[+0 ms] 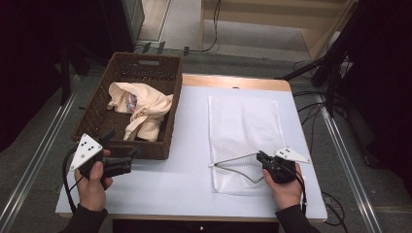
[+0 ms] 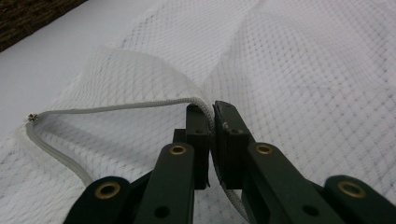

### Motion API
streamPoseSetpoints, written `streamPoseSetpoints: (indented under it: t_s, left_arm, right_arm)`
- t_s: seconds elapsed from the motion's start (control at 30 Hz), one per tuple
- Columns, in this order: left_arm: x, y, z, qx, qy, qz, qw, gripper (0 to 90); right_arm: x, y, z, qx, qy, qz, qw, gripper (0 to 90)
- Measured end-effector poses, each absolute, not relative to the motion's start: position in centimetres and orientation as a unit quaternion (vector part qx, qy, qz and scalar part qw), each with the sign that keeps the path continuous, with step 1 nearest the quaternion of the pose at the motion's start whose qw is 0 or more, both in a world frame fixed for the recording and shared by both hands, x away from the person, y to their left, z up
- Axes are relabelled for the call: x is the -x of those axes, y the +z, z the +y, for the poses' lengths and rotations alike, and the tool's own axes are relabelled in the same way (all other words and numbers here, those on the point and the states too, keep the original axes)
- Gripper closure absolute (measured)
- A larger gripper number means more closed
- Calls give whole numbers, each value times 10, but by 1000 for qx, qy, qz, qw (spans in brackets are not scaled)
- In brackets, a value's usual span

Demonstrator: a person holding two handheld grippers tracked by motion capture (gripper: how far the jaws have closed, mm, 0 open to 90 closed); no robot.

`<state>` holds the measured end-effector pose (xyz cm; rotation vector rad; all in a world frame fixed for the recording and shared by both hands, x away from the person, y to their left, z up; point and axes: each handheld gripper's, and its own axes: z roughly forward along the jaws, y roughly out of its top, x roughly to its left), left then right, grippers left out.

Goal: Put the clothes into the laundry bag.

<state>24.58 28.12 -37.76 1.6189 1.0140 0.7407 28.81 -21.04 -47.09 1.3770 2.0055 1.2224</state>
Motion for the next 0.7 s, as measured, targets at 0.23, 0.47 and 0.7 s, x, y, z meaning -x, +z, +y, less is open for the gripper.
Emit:
streamPoseSetpoints:
  t_s: [0.23, 0.47, 0.7]
  left_arm:
    - [-269, -361, 275, -683, 313, 428, 503, 59]
    - [-289, -347, 275, -672, 306, 449, 504, 72]
    - [-317, -339, 275, -677, 283, 472, 489, 92]
  right_arm:
    - [-287, -471, -213, -480, 449, 727, 196, 884]
    - [-286, -473, -213, -476, 451, 729, 194, 884]
    - [-286, -474, -211, -473, 451, 731, 198, 883]
